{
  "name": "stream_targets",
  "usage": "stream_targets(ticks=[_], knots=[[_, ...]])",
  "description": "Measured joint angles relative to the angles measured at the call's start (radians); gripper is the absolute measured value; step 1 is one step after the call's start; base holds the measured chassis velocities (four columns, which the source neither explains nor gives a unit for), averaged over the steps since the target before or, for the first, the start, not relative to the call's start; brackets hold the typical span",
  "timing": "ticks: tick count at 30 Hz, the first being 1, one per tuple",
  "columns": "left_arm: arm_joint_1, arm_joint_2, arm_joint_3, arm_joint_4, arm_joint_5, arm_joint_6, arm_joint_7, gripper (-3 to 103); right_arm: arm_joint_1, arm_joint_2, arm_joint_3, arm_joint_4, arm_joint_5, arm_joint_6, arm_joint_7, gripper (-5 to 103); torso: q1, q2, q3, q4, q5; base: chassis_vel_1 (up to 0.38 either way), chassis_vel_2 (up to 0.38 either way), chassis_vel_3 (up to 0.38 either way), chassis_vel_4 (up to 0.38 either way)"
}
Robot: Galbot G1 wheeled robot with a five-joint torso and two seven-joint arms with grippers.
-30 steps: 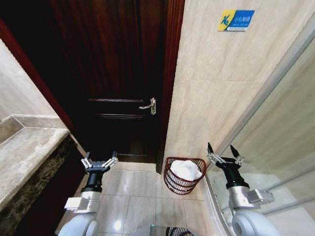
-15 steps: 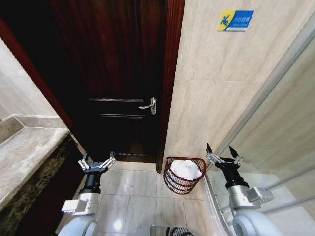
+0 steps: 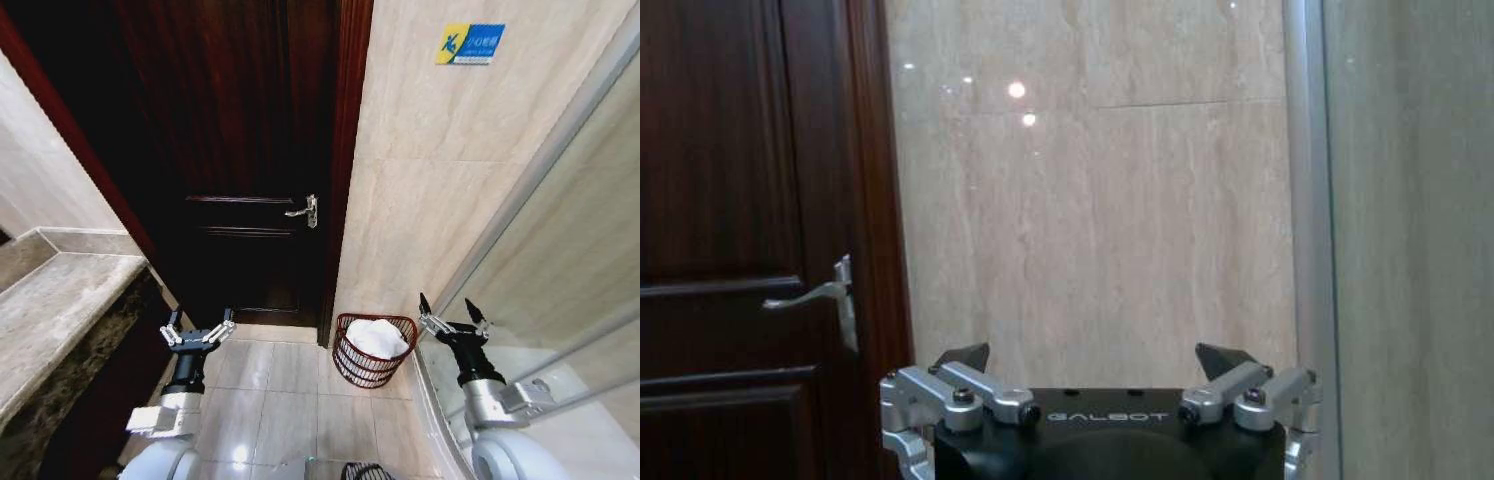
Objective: Discard the used towel into the hamper.
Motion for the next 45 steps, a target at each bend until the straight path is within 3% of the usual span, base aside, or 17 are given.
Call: stream_targets(ticks=[12,45], knots=[[0.000,0.007,0.000,0.026,-0.014,-0.042,-0.003,100,-0.011,0.011,0.000,-0.007,-0.010,0.015,-0.006,100,-0.001,-0.002,-0.001,0.0000,-0.0001,0.072,-0.054,-0.071,0.068],[0.015,-0.011,0.009,0.014,0.018,-0.040,0.004,100,-0.048,0.006,0.019,-0.030,-0.002,0.069,-0.027,100,-0.002,-0.004,-0.002,0.0000,0.0000,0.092,-0.094,-0.093,0.093]])
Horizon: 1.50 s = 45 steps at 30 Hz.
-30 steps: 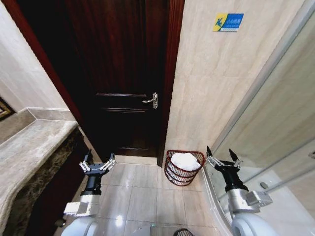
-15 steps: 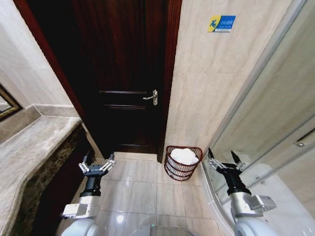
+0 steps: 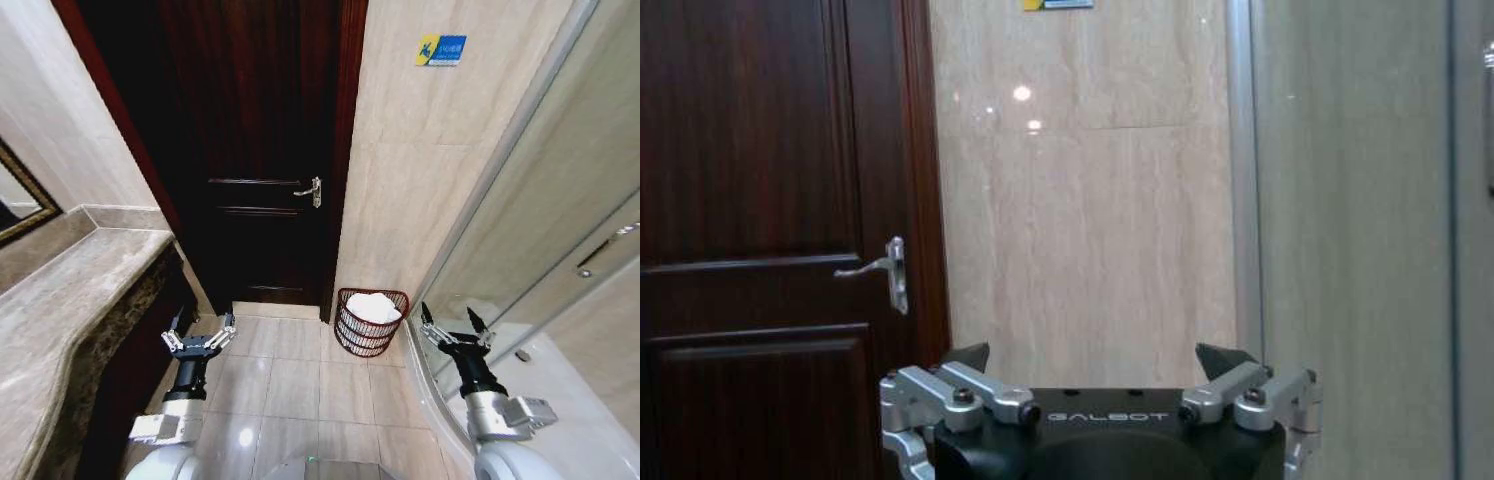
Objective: Discard the used towel into the hamper.
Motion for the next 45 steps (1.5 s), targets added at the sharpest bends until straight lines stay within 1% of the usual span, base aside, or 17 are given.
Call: stream_targets(ticks=[10,17,19,25,37,45], knots=[[-0.017,0.001,0.010,0.022,0.025,0.018,0.000,100,0.003,0.001,-0.001,-0.024,-0.003,0.011,-0.003,100,0.000,0.000,0.000,0.0000,0.0000,0.107,-0.101,-0.105,0.101],[-0.024,0.000,0.012,0.043,0.028,0.018,0.000,100,0.009,0.001,0.000,-0.044,-0.004,0.016,-0.004,100,0.000,0.000,0.000,0.0002,0.0000,0.104,-0.106,-0.103,0.100],[-0.029,0.000,0.012,0.046,0.027,0.014,0.000,100,0.012,0.000,0.001,-0.048,-0.004,0.017,-0.005,100,0.000,0.000,0.000,-0.0002,0.0000,0.077,-0.114,-0.123,0.077],[-0.033,0.002,0.011,0.046,0.019,0.007,0.001,100,0.016,0.000,0.000,-0.048,-0.004,0.017,-0.006,100,0.000,0.000,0.000,0.0002,0.0000,0.093,-0.109,-0.114,0.099],[-0.029,0.001,0.012,0.047,0.008,-0.005,0.005,100,0.009,0.006,-0.001,-0.055,-0.006,0.024,-0.007,100,0.000,0.000,0.000,0.0000,0.0000,0.115,-0.111,-0.107,0.102],[-0.024,0.000,0.012,0.044,-0.006,-0.017,0.018,100,0.003,0.006,0.001,-0.055,-0.007,0.028,-0.008,100,0.000,0.000,0.000,0.0000,0.0001,0.109,-0.111,-0.103,0.112]])
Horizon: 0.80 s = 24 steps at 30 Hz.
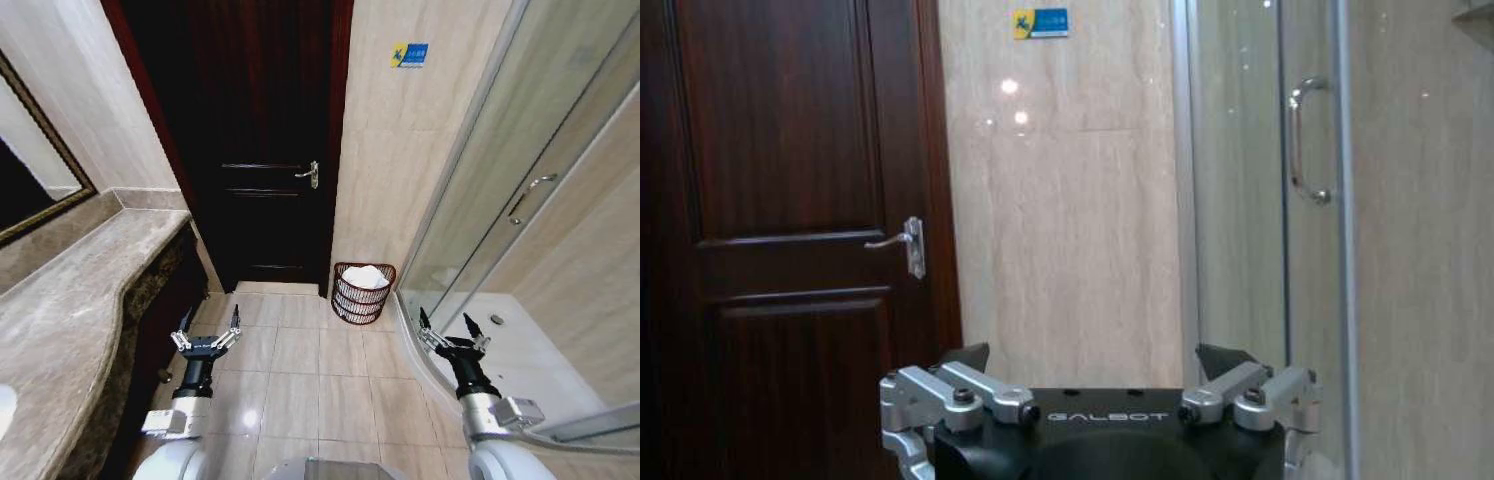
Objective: Discard the used towel into the hamper.
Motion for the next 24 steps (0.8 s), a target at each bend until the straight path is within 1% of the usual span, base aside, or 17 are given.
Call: stream_targets(ticks=[11,24], knots=[[0.000,0.001,0.000,-0.010,-0.002,-0.002,0.003,100,-0.018,0.009,0.006,0.007,-0.004,0.016,-0.003,100,0.000,0.000,0.000,0.0000,-0.0001,0.099,-0.100,-0.096,0.103],[0.009,0.006,-0.005,-0.020,-0.003,-0.018,0.002,100,-0.033,0.021,0.004,0.021,-0.014,0.028,-0.006,100,0.000,0.000,0.000,0.0002,-0.0003,0.117,-0.103,-0.118,0.114]])
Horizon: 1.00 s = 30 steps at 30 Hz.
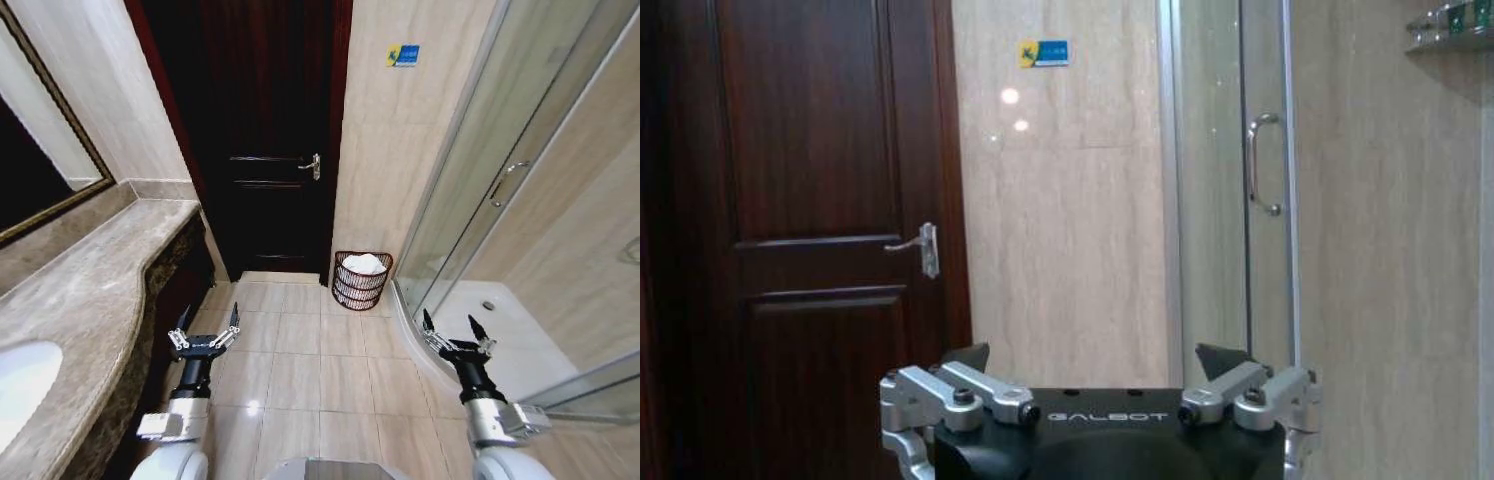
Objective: Discard the used towel into the hamper.
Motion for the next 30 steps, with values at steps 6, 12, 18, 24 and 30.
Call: stream_targets(ticks=[6,12,18,24,30], knots=[[-0.001,0.004,0.000,-0.004,-0.003,0.000,0.000,100,-0.003,0.004,-0.001,0.004,-0.003,0.004,0.000,100,0.000,0.000,0.000,-0.0002,0.0002,0.099,-0.109,-0.093,0.093],[-0.004,0.006,0.001,-0.008,-0.004,0.000,0.002,100,-0.003,0.005,0.001,0.006,-0.004,0.004,0.001,100,0.000,0.000,0.000,-0.0001,0.0002,0.106,-0.115,-0.114,0.102],[-0.005,0.007,0.001,-0.011,-0.005,0.001,0.002,100,-0.006,0.009,-0.003,0.009,-0.013,0.004,0.003,100,0.000,0.000,0.000,-0.0001,-0.0001,0.123,-0.102,-0.112,0.116],[-0.005,0.008,0.001,-0.011,-0.008,0.000,0.002,100,-0.007,0.014,-0.004,0.004,-0.025,0.018,0.006,100,0.000,0.000,0.000,-0.0002,0.0001,0.101,-0.096,-0.100,0.103],[-0.009,0.013,0.002,-0.021,-0.013,0.008,0.002,100,-0.001,0.024,0.007,0.003,-0.036,0.023,0.009,100,0.000,0.000,0.000,-0.0001,0.0001,0.033,-0.029,-0.027,0.036]])
